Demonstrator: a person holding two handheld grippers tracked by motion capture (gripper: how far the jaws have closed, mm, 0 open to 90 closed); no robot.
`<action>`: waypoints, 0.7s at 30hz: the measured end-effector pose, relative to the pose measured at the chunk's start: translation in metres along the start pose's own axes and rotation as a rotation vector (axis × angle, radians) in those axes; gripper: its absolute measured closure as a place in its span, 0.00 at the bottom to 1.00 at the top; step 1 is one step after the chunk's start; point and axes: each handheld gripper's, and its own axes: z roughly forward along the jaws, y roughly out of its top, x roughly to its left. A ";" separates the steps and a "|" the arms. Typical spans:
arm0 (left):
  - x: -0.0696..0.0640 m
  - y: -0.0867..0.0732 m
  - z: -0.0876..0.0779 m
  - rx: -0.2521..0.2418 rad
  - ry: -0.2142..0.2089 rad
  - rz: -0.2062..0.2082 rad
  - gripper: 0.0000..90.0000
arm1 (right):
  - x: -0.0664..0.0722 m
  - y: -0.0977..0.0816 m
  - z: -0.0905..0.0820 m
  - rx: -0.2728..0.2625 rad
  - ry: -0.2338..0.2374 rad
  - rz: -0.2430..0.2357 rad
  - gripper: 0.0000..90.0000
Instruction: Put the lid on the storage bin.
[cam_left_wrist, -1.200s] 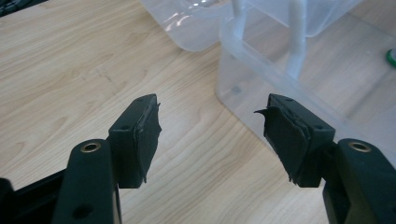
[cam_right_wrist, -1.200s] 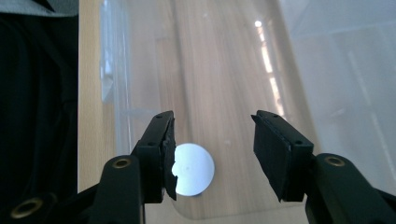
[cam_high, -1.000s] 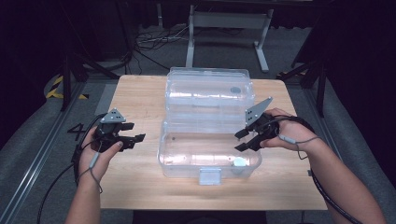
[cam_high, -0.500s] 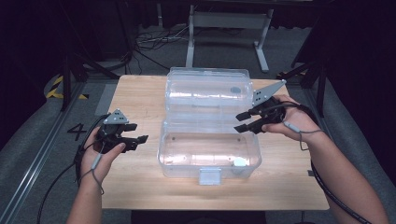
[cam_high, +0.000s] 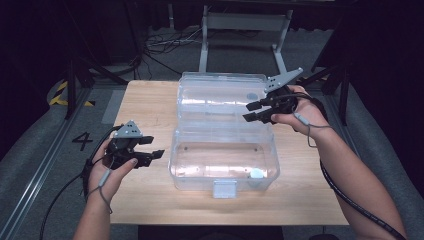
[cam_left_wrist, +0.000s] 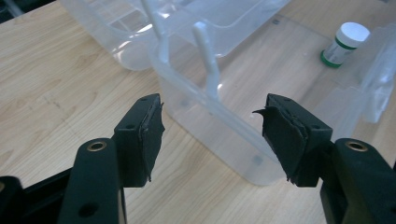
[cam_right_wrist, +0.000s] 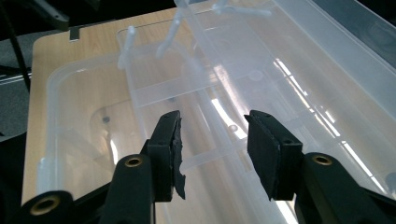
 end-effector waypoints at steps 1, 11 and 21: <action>-0.002 0.001 0.001 0.000 -0.010 0.004 0.43 | -0.002 0.001 0.002 -0.002 -0.005 0.001 0.62; -0.023 0.012 0.015 0.022 -0.094 0.077 0.44 | -0.012 0.003 0.006 -0.029 -0.016 0.035 0.60; -0.037 0.013 0.041 0.087 -0.198 0.124 0.48 | -0.015 0.004 0.008 -0.036 -0.026 0.038 0.59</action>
